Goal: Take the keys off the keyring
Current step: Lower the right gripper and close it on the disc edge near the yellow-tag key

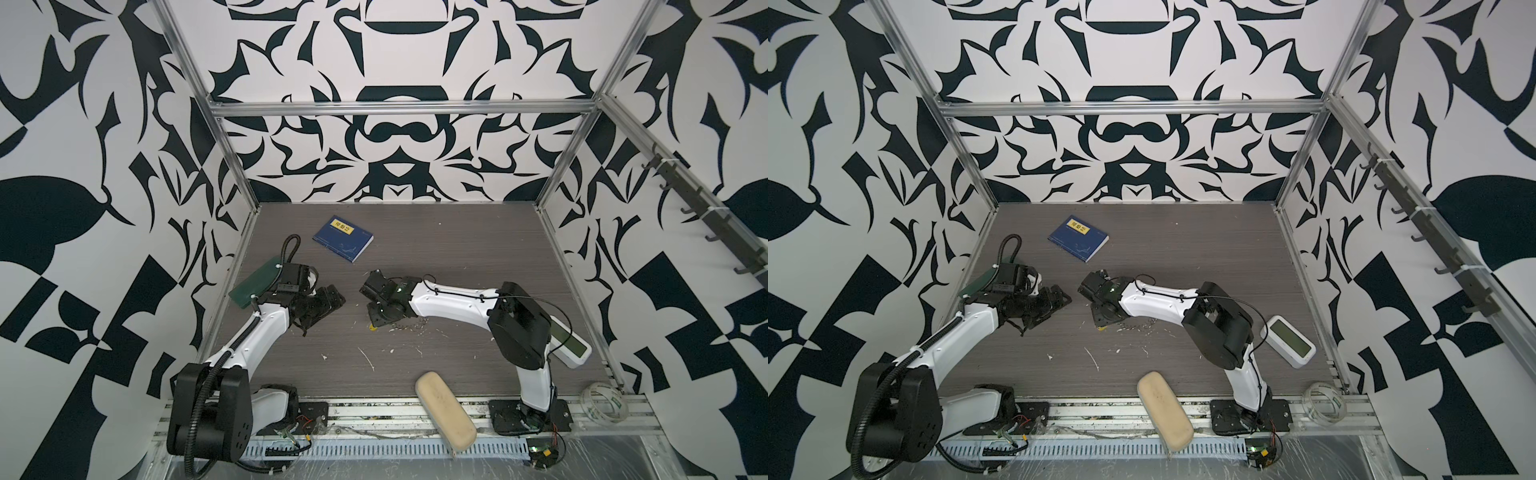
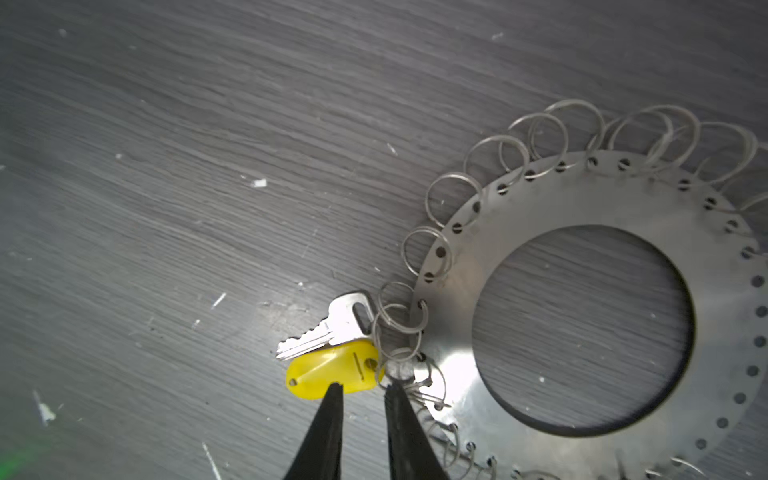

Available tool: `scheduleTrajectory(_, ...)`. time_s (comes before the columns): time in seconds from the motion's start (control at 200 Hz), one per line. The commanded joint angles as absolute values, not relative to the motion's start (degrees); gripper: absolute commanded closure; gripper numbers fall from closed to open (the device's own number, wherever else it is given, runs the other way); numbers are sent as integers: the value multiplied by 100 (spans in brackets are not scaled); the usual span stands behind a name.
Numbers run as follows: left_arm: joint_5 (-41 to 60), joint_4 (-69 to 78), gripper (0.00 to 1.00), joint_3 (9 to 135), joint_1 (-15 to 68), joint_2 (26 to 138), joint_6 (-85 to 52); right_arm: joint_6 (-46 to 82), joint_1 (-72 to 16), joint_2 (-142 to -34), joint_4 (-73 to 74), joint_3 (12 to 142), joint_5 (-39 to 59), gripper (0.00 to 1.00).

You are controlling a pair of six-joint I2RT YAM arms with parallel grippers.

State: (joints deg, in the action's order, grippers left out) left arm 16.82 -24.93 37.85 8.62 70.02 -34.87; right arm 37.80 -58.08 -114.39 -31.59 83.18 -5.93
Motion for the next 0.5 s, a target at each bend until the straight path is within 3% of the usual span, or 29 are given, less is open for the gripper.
scheduleTrajectory(0.0, 1762, -2576, 11, 3707, 826, 6918, -3463, 3845, -5788, -11387, -3245, 8528, -757, 78)
scheduleTrajectory(0.495, 1793, -2653, 11, 3788, 826, 6996, -3450, 3595, -5783, -11780, -3277, 8806, -769, 81)
